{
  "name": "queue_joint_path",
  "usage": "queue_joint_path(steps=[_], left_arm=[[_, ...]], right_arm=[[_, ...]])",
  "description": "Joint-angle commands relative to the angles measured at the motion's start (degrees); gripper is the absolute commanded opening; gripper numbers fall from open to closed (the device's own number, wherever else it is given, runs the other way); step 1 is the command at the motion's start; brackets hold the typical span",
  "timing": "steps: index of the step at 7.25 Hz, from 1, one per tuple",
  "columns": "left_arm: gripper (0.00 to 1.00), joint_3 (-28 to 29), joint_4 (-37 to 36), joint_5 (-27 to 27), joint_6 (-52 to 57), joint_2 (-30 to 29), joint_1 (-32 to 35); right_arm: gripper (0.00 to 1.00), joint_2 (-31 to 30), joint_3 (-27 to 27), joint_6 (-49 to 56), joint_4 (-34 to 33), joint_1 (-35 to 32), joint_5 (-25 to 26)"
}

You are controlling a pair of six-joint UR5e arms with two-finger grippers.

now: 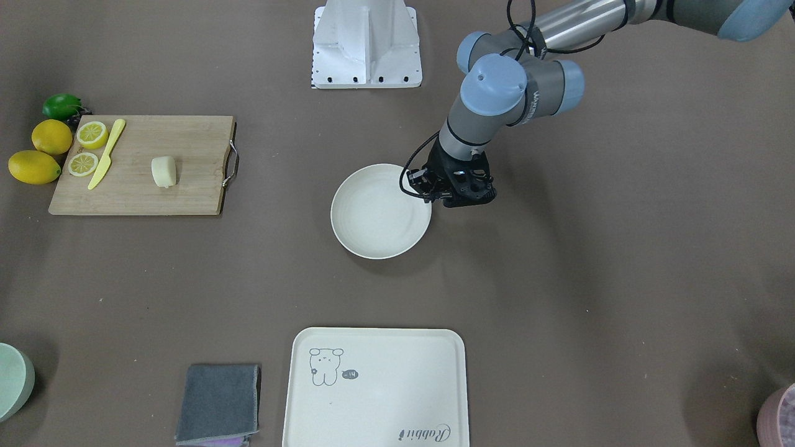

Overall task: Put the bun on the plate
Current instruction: 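Grasp the white plate rim with the left gripper and slide it to table center, then release the plate with the left gripper while the right gripper grasps the cream bun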

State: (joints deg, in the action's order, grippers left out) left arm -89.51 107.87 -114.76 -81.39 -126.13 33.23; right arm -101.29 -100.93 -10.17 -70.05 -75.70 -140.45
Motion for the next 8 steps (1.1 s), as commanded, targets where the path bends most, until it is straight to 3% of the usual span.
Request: queue_joint_path(steps=[1,2,4,5,8], left_arm=[[0.07,2.2,3.5,1.3,-2.8,-0.6,-1.4],[0.96,2.3,3.2,1.4,-2.8,-0.9,-1.4],[0.97,1.8,3.3,1.3,-2.8,-0.9,-0.8],[0.97,1.2,3.2,1.3,-2.7,-0.8,-0.7],[0.97,0.7,3.2,1.3,-2.6,-0.5,-0.2]], right_arm=[[0.99,0.0,-0.3,-10.9,8.3,5.0,0.1],[0.99,0.1,-0.4,-15.8,12.4,7.9,0.5],[0.99,3.5,-3.3,-27.9,12.7,15.0,3.8],[0.98,5.0,-5.2,-33.6,12.7,20.5,8.5],[0.96,8.2,-5.3,-40.3,12.7,28.4,14.2]])
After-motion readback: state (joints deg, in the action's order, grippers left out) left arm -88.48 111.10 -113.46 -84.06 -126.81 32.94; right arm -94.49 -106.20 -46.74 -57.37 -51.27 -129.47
